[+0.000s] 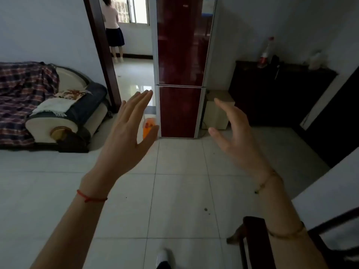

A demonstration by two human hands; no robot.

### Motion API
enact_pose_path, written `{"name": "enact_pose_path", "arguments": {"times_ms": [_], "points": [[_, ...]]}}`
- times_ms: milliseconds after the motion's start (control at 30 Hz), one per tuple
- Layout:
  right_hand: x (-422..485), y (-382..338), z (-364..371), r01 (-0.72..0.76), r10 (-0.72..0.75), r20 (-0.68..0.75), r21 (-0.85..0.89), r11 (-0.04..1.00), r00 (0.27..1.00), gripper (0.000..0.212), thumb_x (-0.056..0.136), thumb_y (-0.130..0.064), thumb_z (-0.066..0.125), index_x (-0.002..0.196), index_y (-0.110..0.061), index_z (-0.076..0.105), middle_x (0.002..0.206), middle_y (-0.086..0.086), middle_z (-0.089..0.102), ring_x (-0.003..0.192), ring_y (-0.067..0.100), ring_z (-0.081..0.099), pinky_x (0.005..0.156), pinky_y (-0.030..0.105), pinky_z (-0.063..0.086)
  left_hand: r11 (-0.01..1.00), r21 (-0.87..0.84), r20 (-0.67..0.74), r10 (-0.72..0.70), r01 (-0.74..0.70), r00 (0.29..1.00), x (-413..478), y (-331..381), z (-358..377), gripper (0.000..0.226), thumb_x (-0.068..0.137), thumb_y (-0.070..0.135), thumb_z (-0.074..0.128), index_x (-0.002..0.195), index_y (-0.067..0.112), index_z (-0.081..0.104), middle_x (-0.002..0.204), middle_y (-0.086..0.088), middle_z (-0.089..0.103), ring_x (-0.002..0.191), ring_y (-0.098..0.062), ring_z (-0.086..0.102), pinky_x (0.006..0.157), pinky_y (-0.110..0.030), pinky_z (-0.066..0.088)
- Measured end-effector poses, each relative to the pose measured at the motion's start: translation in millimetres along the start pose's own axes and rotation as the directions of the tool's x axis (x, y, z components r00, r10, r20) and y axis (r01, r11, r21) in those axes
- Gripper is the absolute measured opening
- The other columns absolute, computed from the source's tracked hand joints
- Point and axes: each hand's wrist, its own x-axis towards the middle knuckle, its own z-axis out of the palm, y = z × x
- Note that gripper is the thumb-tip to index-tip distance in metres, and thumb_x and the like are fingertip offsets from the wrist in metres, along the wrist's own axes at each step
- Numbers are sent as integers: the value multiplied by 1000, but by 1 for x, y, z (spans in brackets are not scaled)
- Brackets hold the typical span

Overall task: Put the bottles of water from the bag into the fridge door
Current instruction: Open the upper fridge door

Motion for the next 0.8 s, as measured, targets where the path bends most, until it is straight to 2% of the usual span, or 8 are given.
{"name": "enact_pose_path", "arguments": {"times_ms": [100, 200, 333, 400, 467, 567, 800], "points": [[25, 12, 17, -56, 56, 43, 2, 998, 998, 62, 94, -22, 59, 149, -27, 32, 147, -12, 34, 135, -2, 24, 113, 17, 18, 999, 18, 29, -30, 29, 999, 17, -26, 8, 70, 97, 37, 51, 157, 24, 18, 160, 16, 19, 153, -11, 15, 121, -52, 25], [49, 25, 37, -85, 85, 87, 1, 996, 993, 61, 95, -24, 58, 149, -30, 30, 141, -21, 31, 135, -3, 24, 114, 22, 18, 999, 16, 76, -36, 35, 996, 32, -51, 18, 70, 97, 37, 50, 157, 25, 17, 161, 15, 18, 153, -11, 14, 121, -52, 25], [81, 45, 58, -109, 110, 94, -17, 994, 989, 61, 95, -26, 58, 149, -31, 30, 148, -18, 31, 141, 2, 24, 115, 24, 19, 997, 47, 99, -65, 61, 993, 49, -83, 31, 71, 95, 40, 48, 157, 24, 17, 162, 12, 18, 150, 3, 3, 125, -44, 14], [94, 54, 69, -126, 127, 102, -10, 992, 987, 61, 95, -25, 57, 149, -31, 30, 151, -14, 33, 142, 3, 25, 116, 25, 20, 997, 45, 115, -74, 69, 991, 59, -98, 38, 71, 95, 40, 48, 157, 24, 17, 159, 16, 16, 148, 11, -2, 124, -44, 14], [105, 62, 78, -144, 144, 103, -4, 989, 984, 61, 95, -26, 57, 149, -31, 30, 151, -13, 34, 142, 2, 25, 115, 23, 20, 996, 38, 133, -84, 80, 987, 69, -113, 44, 72, 95, 38, 51, 157, 23, 18, 159, 15, 18, 151, 3, 6, 123, -51, 21], [121, 74, 91, -178, 178, 112, -10, 984, 978, 61, 95, -26, 57, 150, -30, 29, 152, -12, 33, 145, 7, 23, 120, 32, 22, 996, 29, 156, -90, 86, 984, 85, -131, 54, 72, 94, 34, 54, 156, 20, 20, 161, 7, 22, 152, -14, 18, 119, -55, 29], [160, 106, 118, -193, 194, 125, -14, 981, 973, 60, 96, -25, 55, 149, -28, 30, 151, -11, 35, 142, 5, 27, 118, 27, 23, 995, 24, 156, -99, 96, 983, 124, -172, 78, 72, 95, 33, 53, 157, 20, 19, 159, 13, 19, 151, -10, 16, 121, -53, 26]]}}
